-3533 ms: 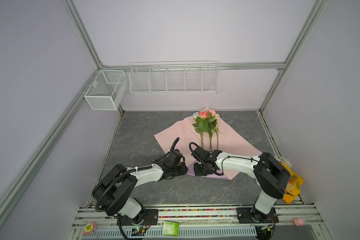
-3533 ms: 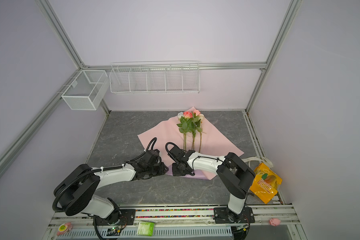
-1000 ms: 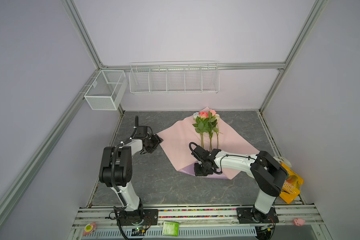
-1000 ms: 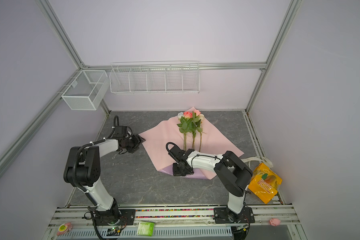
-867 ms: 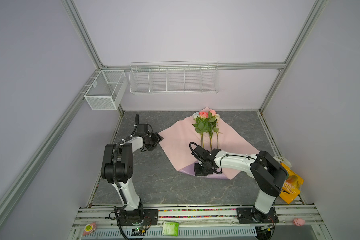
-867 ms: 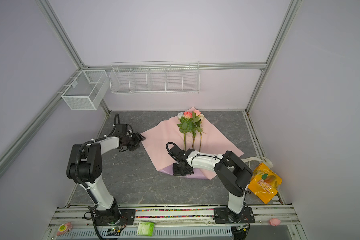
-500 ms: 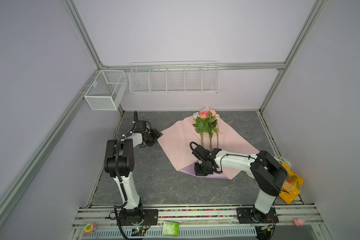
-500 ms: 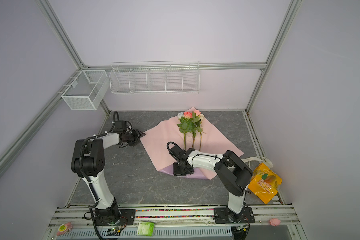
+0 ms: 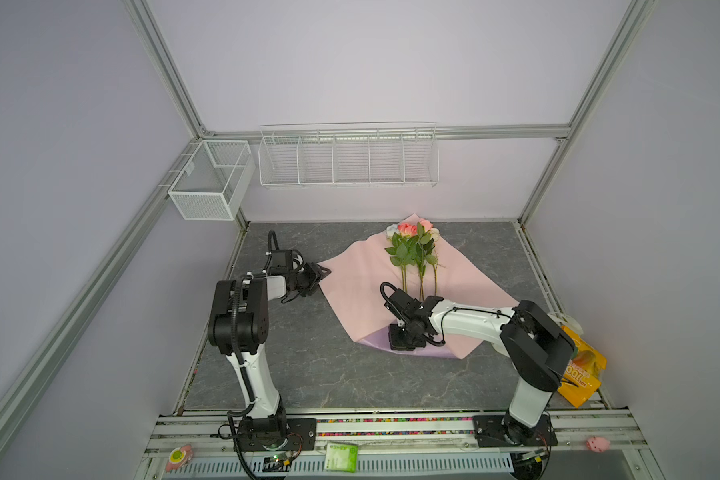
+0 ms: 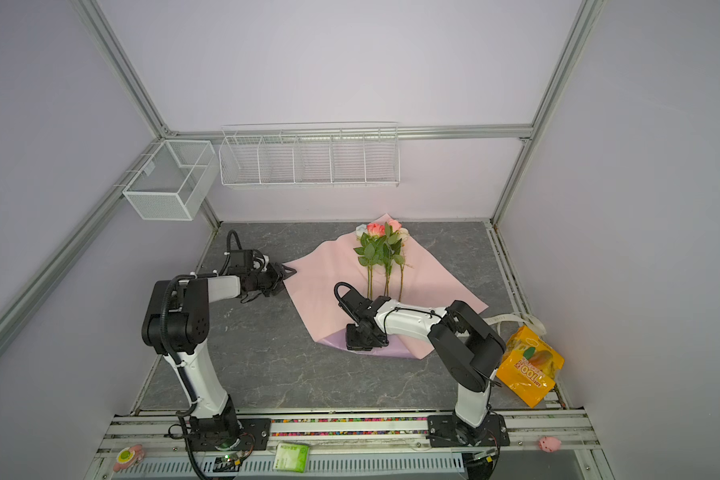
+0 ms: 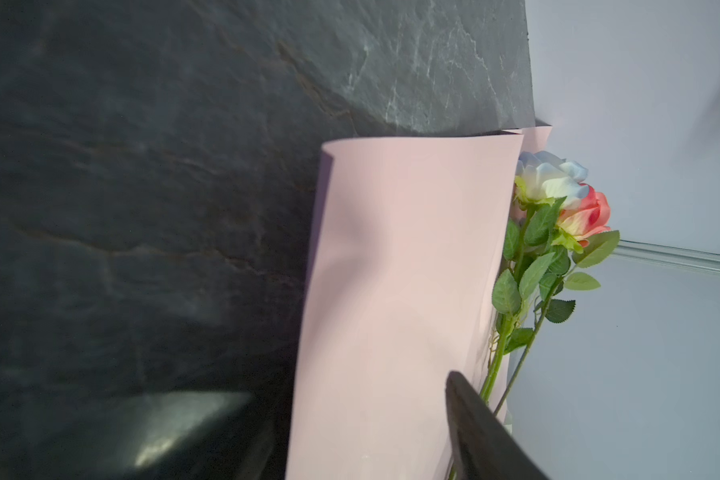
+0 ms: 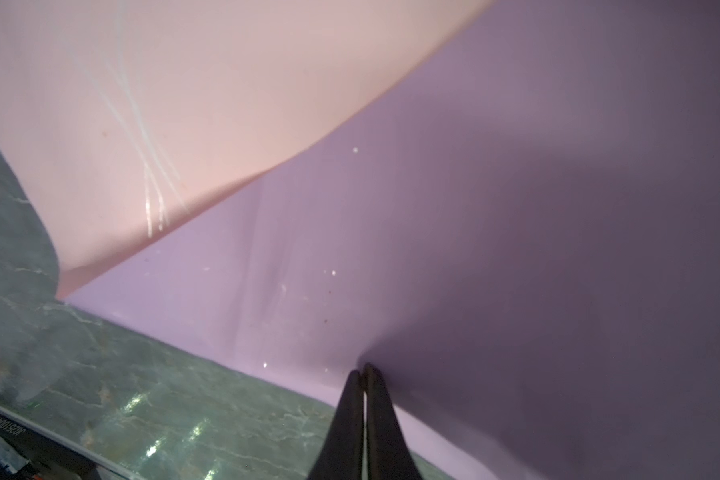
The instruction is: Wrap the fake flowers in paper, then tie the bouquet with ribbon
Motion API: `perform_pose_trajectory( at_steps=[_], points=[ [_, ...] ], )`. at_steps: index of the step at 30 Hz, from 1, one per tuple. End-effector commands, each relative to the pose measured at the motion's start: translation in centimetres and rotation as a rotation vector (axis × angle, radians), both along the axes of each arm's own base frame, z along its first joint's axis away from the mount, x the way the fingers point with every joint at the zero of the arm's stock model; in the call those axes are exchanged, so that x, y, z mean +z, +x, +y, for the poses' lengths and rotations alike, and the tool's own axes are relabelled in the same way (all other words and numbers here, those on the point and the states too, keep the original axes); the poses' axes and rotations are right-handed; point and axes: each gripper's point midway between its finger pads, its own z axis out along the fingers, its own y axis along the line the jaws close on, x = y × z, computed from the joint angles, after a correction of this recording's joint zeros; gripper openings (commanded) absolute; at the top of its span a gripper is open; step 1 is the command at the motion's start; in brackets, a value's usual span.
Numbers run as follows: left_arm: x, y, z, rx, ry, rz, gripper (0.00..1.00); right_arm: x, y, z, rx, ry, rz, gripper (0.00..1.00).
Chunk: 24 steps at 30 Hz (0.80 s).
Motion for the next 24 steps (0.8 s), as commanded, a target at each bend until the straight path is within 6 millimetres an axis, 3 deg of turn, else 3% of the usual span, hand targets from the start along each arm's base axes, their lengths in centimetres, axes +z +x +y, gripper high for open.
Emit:
perform_pose_trajectory(
  at_steps=[1,6,13,21,24],
  points=[
    [-1.3,-1.9,-0.2,0.009,-0.018,0.059,0.56,-0.9,0.7,-0.7,-0.017,-0.031,-0.014,0.10],
    [-1.3,-3.8,-1.3,0.008,-0.060,0.048,0.51,-0.4,0.8,-0.4,-0.020,-0.013,-0.025,0.10],
    [-0.4,-6.3,-4.5,-0.046,-0.123,0.028,0.48,0.3,1.0,-0.3,-0.032,0.018,-0.048,0.11],
    [1.2,-6.8,-6.3,-0.058,-0.160,-0.008,0.40,1.9,1.6,0.2,-0.041,0.064,-0.093,0.14],
    [2.0,-6.7,-6.7,-0.042,-0.202,-0.026,0.30,1.9,1.6,0.1,-0.047,0.066,-0.097,0.15]
  ],
)
